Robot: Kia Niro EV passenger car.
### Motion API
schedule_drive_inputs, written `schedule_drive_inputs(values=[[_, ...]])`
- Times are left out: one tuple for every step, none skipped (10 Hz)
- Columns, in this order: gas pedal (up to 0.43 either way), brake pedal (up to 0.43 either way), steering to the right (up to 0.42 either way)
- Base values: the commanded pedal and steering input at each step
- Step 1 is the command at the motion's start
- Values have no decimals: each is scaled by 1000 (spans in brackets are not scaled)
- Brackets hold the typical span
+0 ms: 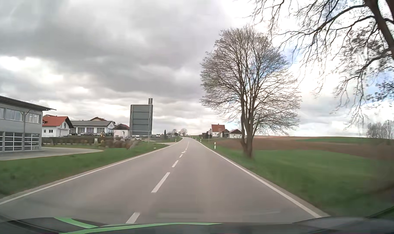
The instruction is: Follow the waypoints while adhering to traffic rules and regulations
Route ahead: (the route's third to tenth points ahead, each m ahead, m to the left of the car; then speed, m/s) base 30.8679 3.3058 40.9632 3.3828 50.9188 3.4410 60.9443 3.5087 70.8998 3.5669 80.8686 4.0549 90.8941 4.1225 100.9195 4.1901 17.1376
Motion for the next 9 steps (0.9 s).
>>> schedule_drive_inputs(values=[[280, 0, -1], [280, 0, -1], [280, 0, -1], [280, 0, -1], [280, 0, -1], [280, 0, 0], [280, 0, 0], [280, 0, 0], [280, 0, 0]])
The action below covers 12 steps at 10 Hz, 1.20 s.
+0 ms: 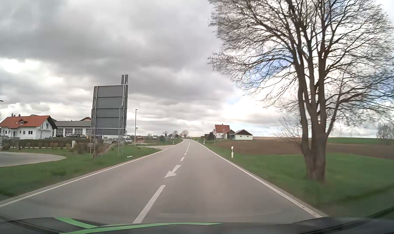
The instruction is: Follow the waypoints while adhering to traffic rules and regulations
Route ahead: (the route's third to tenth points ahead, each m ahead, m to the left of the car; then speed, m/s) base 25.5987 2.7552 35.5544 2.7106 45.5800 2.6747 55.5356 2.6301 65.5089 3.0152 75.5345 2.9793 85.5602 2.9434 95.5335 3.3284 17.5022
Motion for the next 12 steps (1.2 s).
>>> schedule_drive_inputs(values=[[280, 0, 0], [280, 0, 0], [280, 0, 0], [280, 0, 0], [280, 0, 3], [280, 0, 6], [280, 0, 8], [280, 0, 8], [280, 0, 7], [280, 0, 7], [280, 0, 6], [280, 0, 3]])
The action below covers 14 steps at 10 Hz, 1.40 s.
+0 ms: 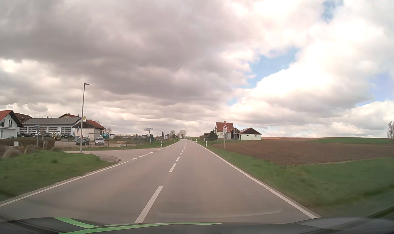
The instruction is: Follow the waypoints while adhering to traffic rules and regulations
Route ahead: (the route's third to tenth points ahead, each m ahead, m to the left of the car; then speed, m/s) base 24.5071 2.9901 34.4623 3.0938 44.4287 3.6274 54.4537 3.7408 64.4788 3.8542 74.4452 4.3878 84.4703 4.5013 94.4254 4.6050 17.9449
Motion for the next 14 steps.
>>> schedule_drive_inputs(values=[[287, 0, 1], [287, 0, 1], [287, 0, 0], [287, 0, 0], [287, 0, 0], [287, 0, -2], [299, 0, -4], [311, 0, -5], [311, 0, -5], [311, 0, -5], [311, 0, -4], [311, 0, -3], [311, 0, -4], [311, 0, -3]])
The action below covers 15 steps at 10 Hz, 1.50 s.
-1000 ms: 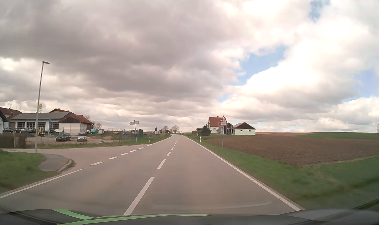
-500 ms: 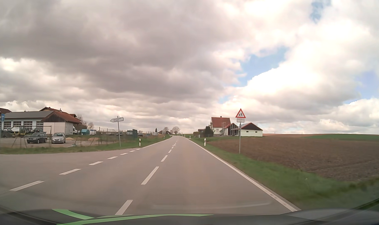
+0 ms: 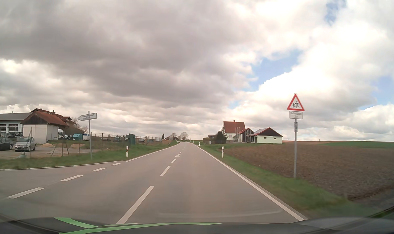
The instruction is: Follow the waypoints while adhering to traffic rules and regulations
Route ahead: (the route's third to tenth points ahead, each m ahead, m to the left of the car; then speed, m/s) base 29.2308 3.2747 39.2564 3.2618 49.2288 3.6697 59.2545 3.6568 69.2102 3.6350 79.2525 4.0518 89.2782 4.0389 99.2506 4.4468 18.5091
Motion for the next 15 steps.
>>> schedule_drive_inputs(values=[[311, 0, -3], [311, 0, -1], [311, 0, 1], [311, 0, 1], [311, 0, 1], [311, 0, 0], [311, 0, 0], [311, 0, 0], [311, 0, 0], [311, 0, -2], [311, 0, -2], [311, 0, -2], [311, 0, -3], [311, 0, -2], [311, 0, -2]])
